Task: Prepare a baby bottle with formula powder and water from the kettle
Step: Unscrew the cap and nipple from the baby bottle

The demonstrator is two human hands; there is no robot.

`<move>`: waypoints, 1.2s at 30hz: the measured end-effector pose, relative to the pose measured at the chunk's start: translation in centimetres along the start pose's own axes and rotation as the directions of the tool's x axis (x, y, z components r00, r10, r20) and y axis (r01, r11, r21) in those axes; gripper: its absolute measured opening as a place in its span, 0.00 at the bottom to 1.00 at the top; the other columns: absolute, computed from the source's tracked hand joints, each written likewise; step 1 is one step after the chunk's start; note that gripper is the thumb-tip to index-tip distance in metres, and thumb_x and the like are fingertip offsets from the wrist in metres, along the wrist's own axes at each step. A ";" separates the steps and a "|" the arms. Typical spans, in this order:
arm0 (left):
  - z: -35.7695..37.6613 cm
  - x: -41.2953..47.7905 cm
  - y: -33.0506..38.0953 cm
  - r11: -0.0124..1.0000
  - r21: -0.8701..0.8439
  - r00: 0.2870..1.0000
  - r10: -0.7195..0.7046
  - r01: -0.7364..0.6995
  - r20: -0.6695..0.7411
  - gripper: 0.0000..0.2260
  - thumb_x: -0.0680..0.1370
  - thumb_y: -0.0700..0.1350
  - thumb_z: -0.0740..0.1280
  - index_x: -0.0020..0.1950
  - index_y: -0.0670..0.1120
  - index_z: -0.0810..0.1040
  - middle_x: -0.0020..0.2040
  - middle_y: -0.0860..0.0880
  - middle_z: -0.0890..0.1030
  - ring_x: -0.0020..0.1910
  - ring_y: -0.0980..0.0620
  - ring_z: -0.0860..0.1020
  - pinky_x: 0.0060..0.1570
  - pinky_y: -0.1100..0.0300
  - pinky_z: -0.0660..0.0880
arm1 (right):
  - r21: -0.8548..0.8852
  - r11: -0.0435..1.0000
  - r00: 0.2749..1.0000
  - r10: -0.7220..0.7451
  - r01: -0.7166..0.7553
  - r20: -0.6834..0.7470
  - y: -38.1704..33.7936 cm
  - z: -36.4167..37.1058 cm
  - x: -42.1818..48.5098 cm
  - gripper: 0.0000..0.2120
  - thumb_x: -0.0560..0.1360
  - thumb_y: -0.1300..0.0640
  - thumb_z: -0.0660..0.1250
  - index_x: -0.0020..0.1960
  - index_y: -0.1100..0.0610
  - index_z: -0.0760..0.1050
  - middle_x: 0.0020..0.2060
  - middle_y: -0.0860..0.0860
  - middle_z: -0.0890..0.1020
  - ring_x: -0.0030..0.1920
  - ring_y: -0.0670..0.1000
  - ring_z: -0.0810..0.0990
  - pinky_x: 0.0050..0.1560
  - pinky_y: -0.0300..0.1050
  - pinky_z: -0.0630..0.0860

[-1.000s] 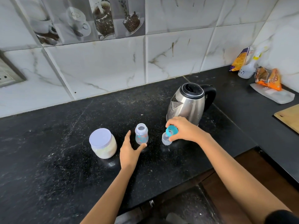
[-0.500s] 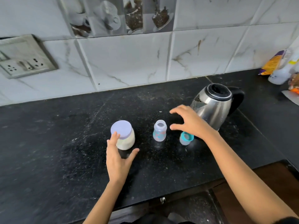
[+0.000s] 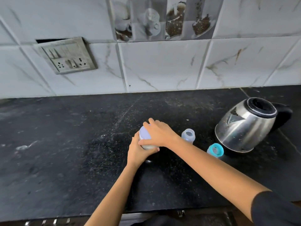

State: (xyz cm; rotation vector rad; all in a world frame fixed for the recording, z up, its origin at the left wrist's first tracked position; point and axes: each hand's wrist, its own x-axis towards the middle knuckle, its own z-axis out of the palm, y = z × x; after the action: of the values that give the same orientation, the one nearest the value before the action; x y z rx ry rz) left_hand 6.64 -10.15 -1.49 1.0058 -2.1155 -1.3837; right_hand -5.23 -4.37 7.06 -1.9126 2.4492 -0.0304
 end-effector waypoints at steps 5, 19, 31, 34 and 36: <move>-0.2 0.3 0.4 0.996 0.073 0.998 -0.040 0.042 -0.038 0.37 0.54 0.63 0.79 0.59 0.62 0.69 0.51 0.62 0.79 0.49 0.62 0.78 0.47 0.57 0.79 | 0.058 0.985 0.986 -0.161 0.164 -0.053 1.6 0.5 0.1 0.28 0.70 0.39 0.64 0.59 0.60 0.71 0.49 0.53 0.74 0.43 0.55 0.74 0.42 0.45 0.65; -1.3 2.1 1.7 0.970 0.233 0.982 0.023 -0.067 0.190 0.38 0.54 0.62 0.76 0.62 0.61 0.69 0.55 0.60 0.77 0.61 0.52 0.75 0.54 0.58 0.75 | 0.218 0.842 0.812 -0.537 0.494 0.231 3.8 -3.1 1.0 0.27 0.69 0.52 0.69 0.68 0.50 0.69 0.66 0.47 0.68 0.64 0.54 0.64 0.66 0.54 0.63; -0.7 2.0 0.7 0.973 0.223 0.988 0.030 -0.064 0.154 0.32 0.54 0.60 0.75 0.53 0.71 0.63 0.47 0.70 0.72 0.63 0.51 0.74 0.50 0.59 0.73 | -0.167 0.878 0.788 -0.299 0.448 0.537 1.8 -5.8 2.2 0.34 0.70 0.58 0.72 0.71 0.44 0.61 0.61 0.52 0.66 0.52 0.55 0.69 0.30 0.46 0.65; -0.8 2.0 0.7 0.964 0.251 0.985 0.041 -0.082 0.167 0.33 0.55 0.61 0.74 0.57 0.63 0.66 0.48 0.63 0.76 0.56 0.53 0.77 0.49 0.57 0.76 | -0.173 0.780 0.736 -0.456 0.601 0.501 2.2 -5.8 2.0 0.31 0.69 0.70 0.68 0.65 0.45 0.65 0.64 0.48 0.63 0.58 0.55 0.65 0.32 0.48 0.73; -0.9 2.0 0.6 0.962 0.259 0.986 0.044 -0.086 0.164 0.36 0.55 0.61 0.74 0.61 0.59 0.66 0.48 0.61 0.76 0.52 0.54 0.78 0.46 0.59 0.76 | -0.177 0.722 0.718 -0.566 0.669 0.405 2.7 -5.7 1.8 0.30 0.68 0.73 0.65 0.63 0.48 0.66 0.64 0.48 0.64 0.60 0.56 0.64 0.34 0.47 0.74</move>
State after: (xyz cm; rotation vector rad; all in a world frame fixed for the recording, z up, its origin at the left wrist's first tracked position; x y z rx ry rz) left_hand 5.70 -12.08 -0.67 0.9402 -2.4789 -1.2035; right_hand -8.50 -5.53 12.65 -2.5449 1.5600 0.6412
